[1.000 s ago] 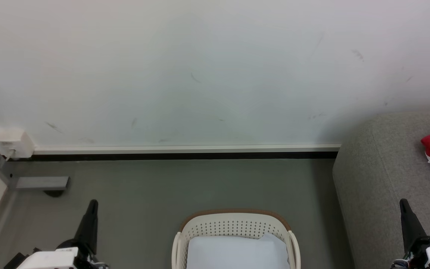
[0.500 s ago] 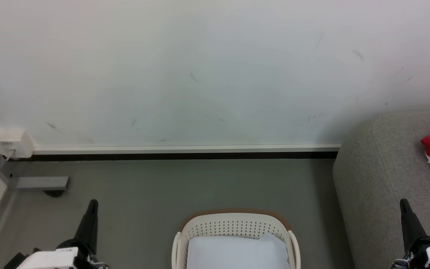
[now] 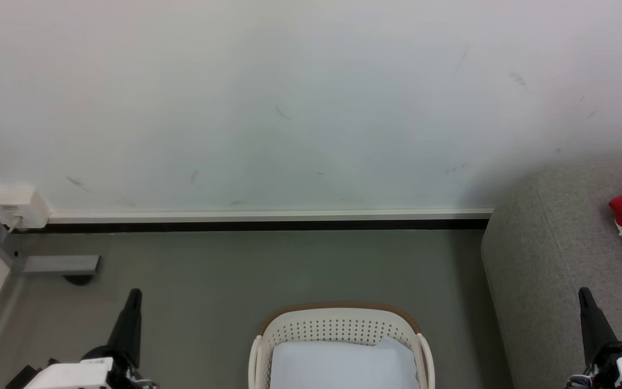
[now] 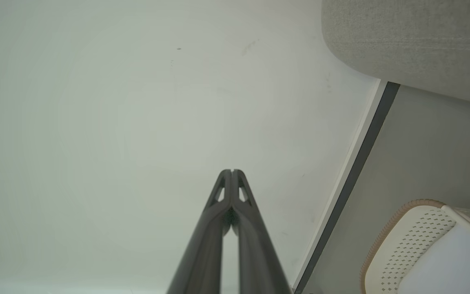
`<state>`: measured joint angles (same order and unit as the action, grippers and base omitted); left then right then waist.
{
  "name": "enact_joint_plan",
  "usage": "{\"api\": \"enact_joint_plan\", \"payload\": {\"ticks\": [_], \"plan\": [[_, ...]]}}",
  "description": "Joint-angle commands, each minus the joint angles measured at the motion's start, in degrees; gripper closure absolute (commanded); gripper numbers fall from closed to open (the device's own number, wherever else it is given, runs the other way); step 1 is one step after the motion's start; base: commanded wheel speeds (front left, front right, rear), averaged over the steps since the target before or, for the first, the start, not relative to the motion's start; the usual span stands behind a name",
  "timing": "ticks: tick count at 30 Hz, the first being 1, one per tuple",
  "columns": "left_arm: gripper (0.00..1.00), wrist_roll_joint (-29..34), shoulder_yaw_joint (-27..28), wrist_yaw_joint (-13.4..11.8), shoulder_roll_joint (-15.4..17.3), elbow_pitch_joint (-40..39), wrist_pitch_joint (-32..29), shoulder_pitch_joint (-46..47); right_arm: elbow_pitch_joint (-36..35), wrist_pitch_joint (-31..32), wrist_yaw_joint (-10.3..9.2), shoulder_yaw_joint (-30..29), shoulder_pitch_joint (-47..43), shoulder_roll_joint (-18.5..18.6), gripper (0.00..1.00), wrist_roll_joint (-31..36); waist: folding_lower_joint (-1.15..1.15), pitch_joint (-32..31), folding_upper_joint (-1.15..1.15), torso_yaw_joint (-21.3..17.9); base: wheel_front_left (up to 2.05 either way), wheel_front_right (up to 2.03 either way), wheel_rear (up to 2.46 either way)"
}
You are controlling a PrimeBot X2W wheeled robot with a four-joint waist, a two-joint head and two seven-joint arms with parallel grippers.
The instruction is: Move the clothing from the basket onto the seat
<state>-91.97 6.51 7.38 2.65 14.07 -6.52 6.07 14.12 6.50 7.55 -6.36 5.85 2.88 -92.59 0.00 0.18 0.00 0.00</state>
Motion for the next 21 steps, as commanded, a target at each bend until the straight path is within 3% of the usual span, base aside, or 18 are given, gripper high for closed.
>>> {"api": "enact_joint_plan", "payload": {"ticks": [1, 21], "plan": [[1.00, -0.80, 0.11, 0.28, 0.42, 0.02, -0.25, 0.46, -0.25, 0.13, -0.13, -0.25, 0.71, 0.19, 1.00, 0.18, 0.00, 0.00, 0.00, 0.00, 0.00, 0.00, 0.00], [1.00, -0.80, 0.10, 0.28, 0.42, 0.01, -0.25, 0.46, -0.24, 0.19, -0.12, -0.29, 0.72, 0.15, 1.00, 0.25, 0.00, 0.00, 0.00, 0.00, 0.00, 0.00, 0.00]]}}
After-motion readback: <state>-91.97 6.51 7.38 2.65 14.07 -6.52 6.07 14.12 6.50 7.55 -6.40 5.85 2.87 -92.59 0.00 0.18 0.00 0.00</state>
